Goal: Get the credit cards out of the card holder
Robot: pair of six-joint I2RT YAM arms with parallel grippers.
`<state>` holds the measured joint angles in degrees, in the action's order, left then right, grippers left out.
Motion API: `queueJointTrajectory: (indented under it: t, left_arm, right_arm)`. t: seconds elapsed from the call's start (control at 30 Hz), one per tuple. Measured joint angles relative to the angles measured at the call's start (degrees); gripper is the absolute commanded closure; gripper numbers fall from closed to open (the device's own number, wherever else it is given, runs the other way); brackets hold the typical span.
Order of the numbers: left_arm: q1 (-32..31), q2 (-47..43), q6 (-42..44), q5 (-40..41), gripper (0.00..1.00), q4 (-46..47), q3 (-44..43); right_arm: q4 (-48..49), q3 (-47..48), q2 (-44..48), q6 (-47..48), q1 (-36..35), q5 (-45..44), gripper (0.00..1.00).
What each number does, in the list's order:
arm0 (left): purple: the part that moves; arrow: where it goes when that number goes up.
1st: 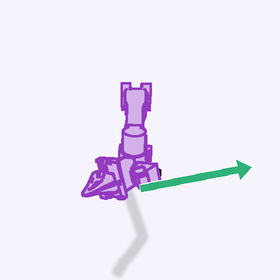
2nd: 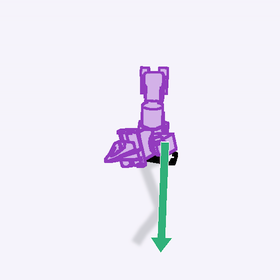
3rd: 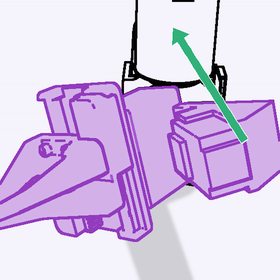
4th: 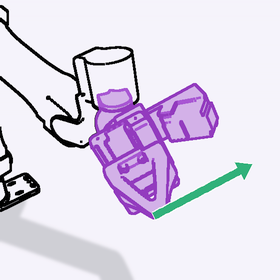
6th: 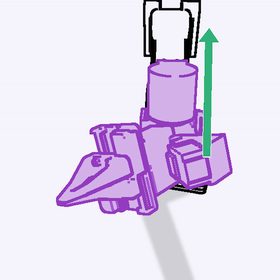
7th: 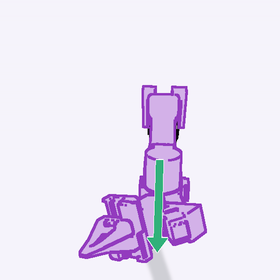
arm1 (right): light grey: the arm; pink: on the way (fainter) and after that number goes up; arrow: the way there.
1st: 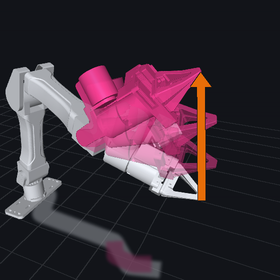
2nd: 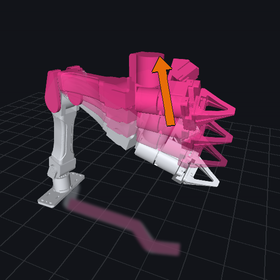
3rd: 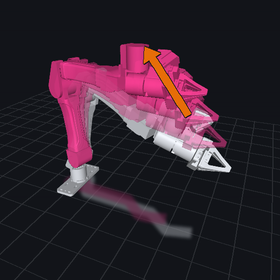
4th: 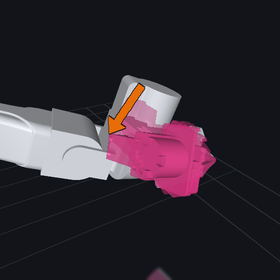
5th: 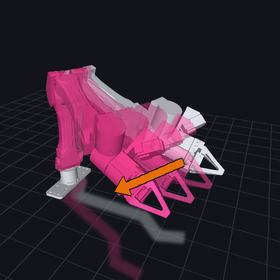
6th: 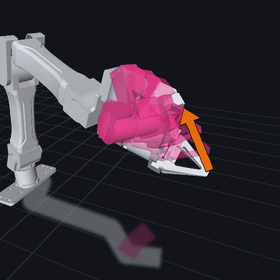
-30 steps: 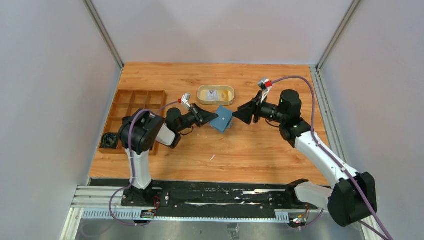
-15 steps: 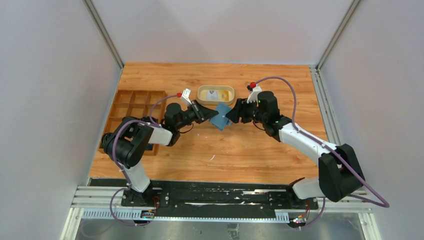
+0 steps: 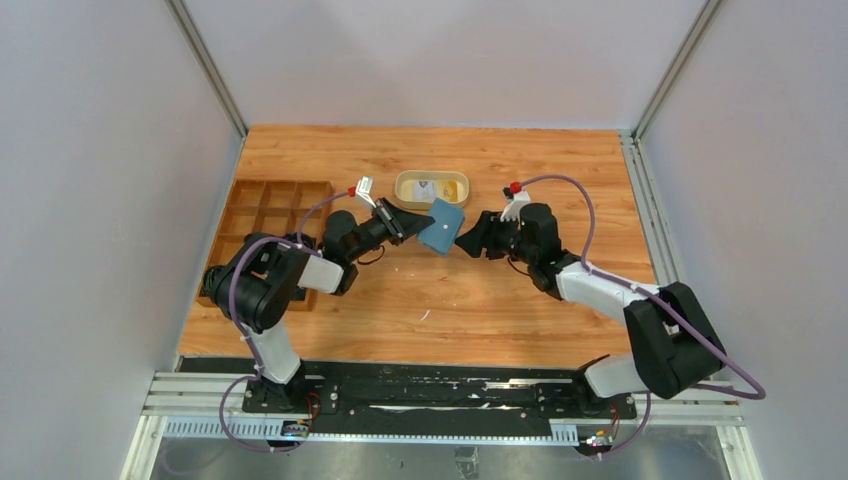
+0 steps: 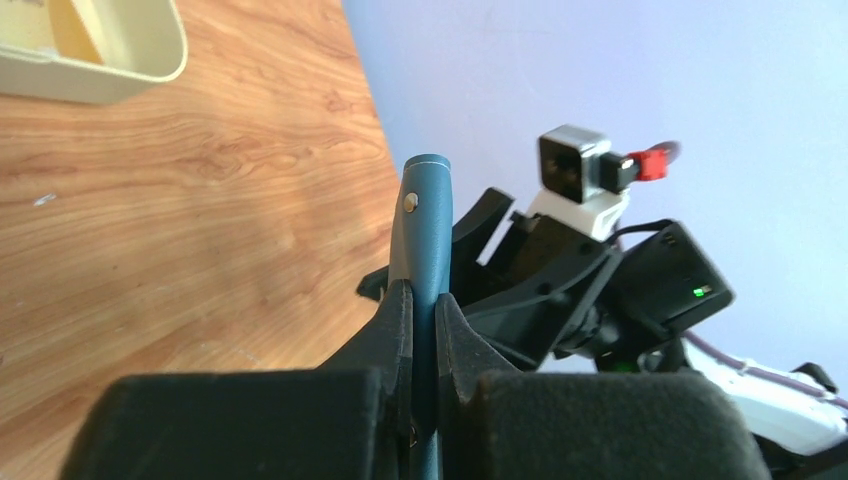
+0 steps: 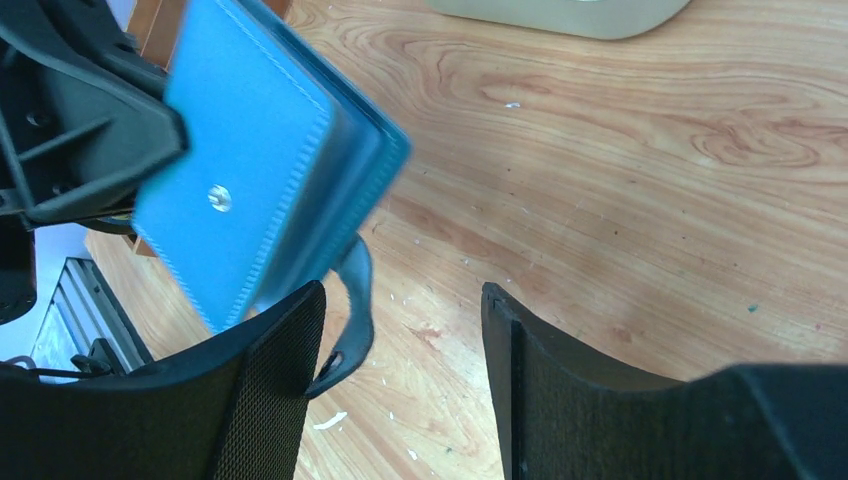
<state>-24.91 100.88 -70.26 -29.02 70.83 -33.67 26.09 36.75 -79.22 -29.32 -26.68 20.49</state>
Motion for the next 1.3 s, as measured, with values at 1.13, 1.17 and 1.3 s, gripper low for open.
queueJointTrajectory:
  t: [1.13,1.17,1.3]
  left_arm:
    - [1.36,1.97,-9.27,-1.42,1.00,12.55,1.57]
    - [1.36,2.21,-9.49,-1.46,1.00,13.11,1.57]
    - [1.38,2.93,-10.16,-1.51,1.00,13.55,1.57]
  right_arm:
    - [37.53,-9.07,-6.91,-12.33,1.73,10.03,0.64]
    - [38.25,-9.07,-7.28,-12.68,1.73,10.10,0.71]
    - [41.44,-9.07,-9.62,-14.49,1.73,10.49,0.92]
